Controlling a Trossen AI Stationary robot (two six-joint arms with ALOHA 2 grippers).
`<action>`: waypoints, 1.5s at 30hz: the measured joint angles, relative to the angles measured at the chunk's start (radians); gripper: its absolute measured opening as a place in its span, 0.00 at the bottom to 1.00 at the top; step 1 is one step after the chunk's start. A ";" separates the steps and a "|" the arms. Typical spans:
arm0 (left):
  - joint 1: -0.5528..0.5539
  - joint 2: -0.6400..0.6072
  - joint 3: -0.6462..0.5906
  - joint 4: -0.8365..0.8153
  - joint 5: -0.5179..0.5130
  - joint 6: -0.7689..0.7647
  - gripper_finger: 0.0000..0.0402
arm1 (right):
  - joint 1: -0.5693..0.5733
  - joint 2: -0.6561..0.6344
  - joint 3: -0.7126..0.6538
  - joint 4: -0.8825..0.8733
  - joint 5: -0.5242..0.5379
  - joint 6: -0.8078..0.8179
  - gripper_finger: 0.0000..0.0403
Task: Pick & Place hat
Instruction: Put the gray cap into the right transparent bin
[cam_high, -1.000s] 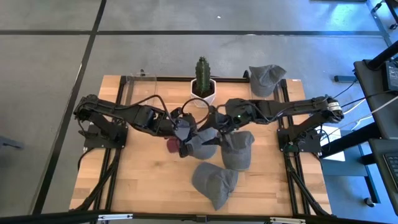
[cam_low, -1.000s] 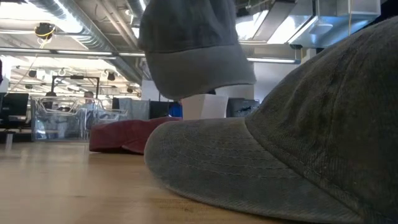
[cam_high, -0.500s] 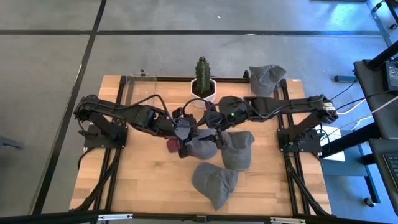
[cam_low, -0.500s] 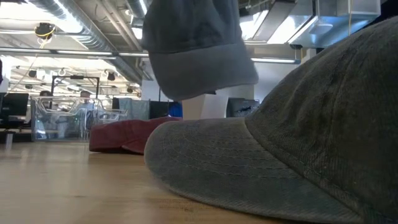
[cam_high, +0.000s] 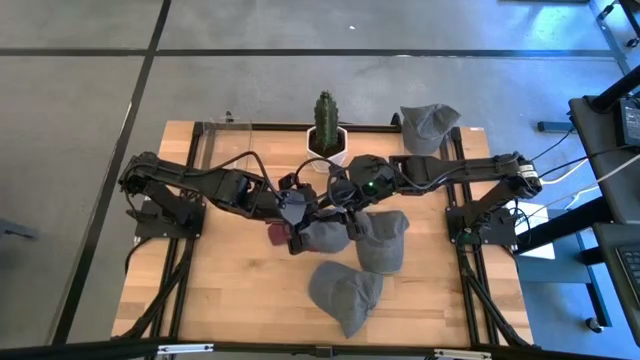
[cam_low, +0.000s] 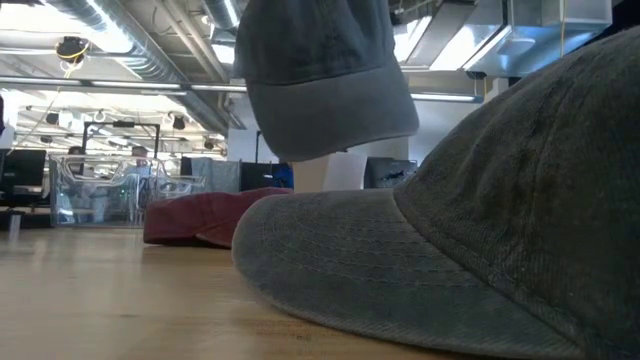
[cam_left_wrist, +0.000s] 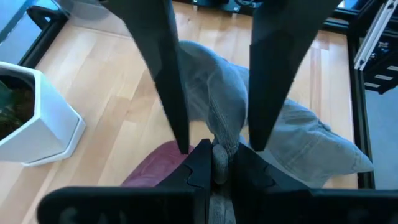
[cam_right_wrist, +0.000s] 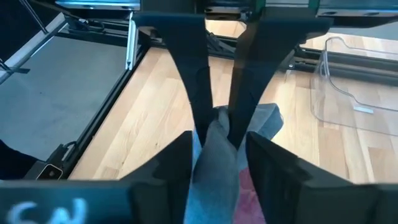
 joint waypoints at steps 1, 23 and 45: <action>0.000 0.000 0.000 0.000 0.001 0.000 0.07 | 0.000 0.000 0.000 0.000 0.001 0.001 0.34; 0.000 0.000 0.000 -0.013 0.001 0.025 0.17 | 0.000 -0.002 -0.001 -0.007 0.000 0.020 0.03; 0.000 -0.321 -0.159 0.083 -0.132 0.080 0.38 | 0.000 -0.347 -0.003 -0.236 0.380 0.024 0.03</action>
